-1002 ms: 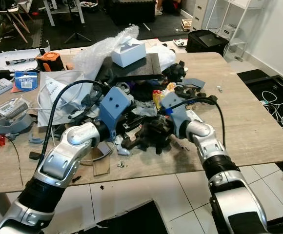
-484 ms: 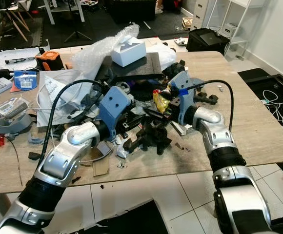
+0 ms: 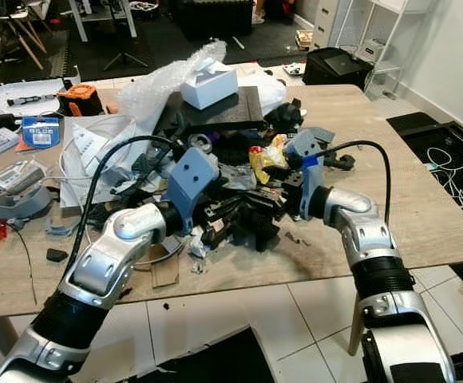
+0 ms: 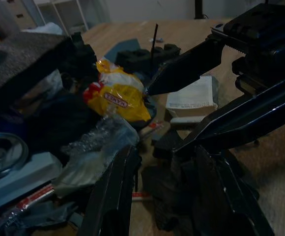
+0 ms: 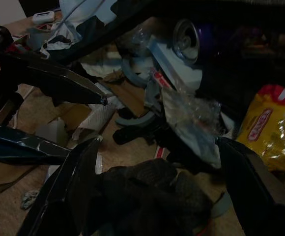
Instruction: Picking trash to rubbish bin
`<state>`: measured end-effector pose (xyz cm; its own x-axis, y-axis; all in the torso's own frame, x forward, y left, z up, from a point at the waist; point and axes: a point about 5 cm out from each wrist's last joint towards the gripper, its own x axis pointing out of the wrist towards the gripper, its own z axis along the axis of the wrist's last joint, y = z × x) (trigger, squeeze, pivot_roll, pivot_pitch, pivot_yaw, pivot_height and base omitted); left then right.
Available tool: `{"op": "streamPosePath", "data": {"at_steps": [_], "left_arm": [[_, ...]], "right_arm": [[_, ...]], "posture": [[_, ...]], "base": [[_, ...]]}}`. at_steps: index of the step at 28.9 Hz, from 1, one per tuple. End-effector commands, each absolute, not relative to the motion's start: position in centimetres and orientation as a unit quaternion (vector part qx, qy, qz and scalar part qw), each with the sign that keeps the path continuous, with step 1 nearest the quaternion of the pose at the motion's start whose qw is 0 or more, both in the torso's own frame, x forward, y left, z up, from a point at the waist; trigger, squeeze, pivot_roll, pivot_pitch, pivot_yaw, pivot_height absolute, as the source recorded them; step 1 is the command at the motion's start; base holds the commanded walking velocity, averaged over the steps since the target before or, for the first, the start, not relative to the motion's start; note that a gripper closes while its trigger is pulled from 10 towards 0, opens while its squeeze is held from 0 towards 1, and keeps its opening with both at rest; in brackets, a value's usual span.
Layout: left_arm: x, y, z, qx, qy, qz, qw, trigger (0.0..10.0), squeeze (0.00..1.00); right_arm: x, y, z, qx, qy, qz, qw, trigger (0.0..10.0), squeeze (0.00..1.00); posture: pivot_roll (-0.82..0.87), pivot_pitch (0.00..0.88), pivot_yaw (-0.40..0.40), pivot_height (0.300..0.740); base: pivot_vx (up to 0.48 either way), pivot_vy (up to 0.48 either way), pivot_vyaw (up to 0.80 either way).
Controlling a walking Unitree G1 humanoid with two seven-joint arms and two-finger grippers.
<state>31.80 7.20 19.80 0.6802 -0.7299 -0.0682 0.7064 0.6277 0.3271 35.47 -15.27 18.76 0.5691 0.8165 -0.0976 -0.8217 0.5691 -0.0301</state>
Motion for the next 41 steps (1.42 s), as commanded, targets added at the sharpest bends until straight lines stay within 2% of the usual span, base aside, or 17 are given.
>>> {"op": "streamPosePath", "data": {"at_steps": [1, 13, 20, 30, 33, 35, 41], "left_arm": [[32.2, 7.4, 20.7, 0.170, -0.056, -0.376, 0.909, 10.0, 0.00], [32.1, 8.1, 19.8, 0.196, -0.034, -0.386, 0.901, 10.0, 0.00], [32.8, 9.6, 19.5, 0.209, -0.021, -0.345, 0.915, 10.0, 0.00], [33.0, 9.8, 19.5, 0.213, -0.019, -0.340, 0.916, 10.0, 0.00], [32.9, 9.6, 19.5, 0.211, -0.020, -0.346, 0.914, 10.0, 0.00], [32.8, 9.5, 19.6, 0.210, -0.022, -0.349, 0.913, 10.0, 0.00], [32.9, 9.3, 19.6, 0.210, -0.023, -0.352, 0.912, 10.0, 0.00]], "right_arm": [[34.3, -12.6, 16.2, -0.026, 0.078, 0.524, 0.848, 10.0, 0.00], [34.1, -11.8, 13.2, -0.063, 0.100, 0.493, 0.862, 10.0, 0.00], [33.8, -11.9, 11.9, -0.119, 0.114, 0.488, 0.857, 10.0, 0.00], [33.8, -12.7, 10.8, -0.161, 0.122, 0.468, 0.861, 10.0, 0.00], [33.5, -12.8, 9.9, -0.131, 0.148, 0.465, 0.863, 10.0, 0.00], [33.8, -12.9, 9.9, -0.056, 0.153, 0.444, 0.881, 10.0, 0.00], [33.9, -13.1, 9.5, -0.052, 0.166, 0.434, 0.884, 10.0, 0.00]], "posture": [[0.10, 0.082, -0.010, 0.740], [0.11, 0.089, -0.015, 0.740], [0.11, 0.089, -0.015, 0.740], [0.11, 0.089, -0.015, 0.740], [0.11, 0.098, -0.012, 0.740], [0.11, 0.098, -0.012, 0.740], [0.11, 0.093, -0.008, 0.740]], "base": [[0.000, 0.000, 0.00], [0.000, 0.000, 0.00], [0.000, 0.000, 0.00], [0.000, 0.000, 0.00], [0.000, 0.000, 0.00], [0.000, 0.000, 0.00], [0.000, 0.000, 0.00]]}}
